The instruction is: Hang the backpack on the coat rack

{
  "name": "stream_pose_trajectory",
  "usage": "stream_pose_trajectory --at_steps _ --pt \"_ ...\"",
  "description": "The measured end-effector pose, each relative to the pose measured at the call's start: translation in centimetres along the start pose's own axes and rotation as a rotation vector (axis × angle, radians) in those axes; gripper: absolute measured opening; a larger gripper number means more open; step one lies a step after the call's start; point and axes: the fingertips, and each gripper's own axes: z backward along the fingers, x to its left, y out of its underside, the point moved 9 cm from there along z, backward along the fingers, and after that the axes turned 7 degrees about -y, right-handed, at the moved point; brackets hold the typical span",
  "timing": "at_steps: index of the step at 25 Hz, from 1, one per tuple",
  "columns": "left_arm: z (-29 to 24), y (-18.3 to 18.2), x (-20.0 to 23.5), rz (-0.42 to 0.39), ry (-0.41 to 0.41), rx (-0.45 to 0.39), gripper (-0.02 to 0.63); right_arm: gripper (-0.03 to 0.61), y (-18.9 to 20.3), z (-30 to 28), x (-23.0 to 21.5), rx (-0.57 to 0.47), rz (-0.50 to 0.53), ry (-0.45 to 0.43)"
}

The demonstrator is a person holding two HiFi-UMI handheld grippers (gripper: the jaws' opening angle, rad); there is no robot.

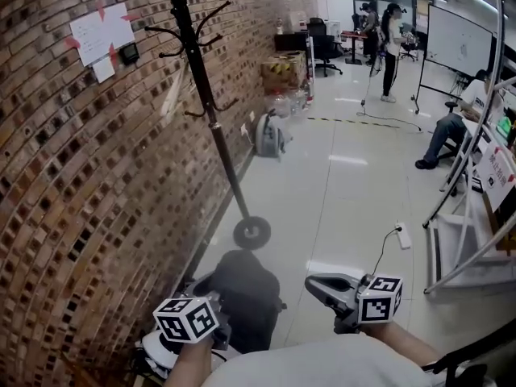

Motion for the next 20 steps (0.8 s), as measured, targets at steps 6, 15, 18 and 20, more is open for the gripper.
stream_pose_trajectory --at_steps 6,15,18,20 --pt "-2.2 -4.4 -3.0 -0.032 -0.013 -0.091 0.025 -0.001 -4.6 1.7 -2.8 -0.034 0.044 -0.018" --pt "-5.9 -8.5 -3.2 -0.013 0.016 -0.141 0.025 -0.002 -8.0 0.1 -6.0 -0.031 0.063 -0.022" --pt "-7.8 -8.9 -2.6 -0.014 0.028 -0.126 0.025 0.000 -8.8 -0.6 -7.4 -0.034 0.062 -0.005" --pt "-9.4 -9.2 -1.9 -0.016 0.034 -0.112 0.025 0.000 -9.3 -1.3 -8.6 -0.038 0.063 0.001"
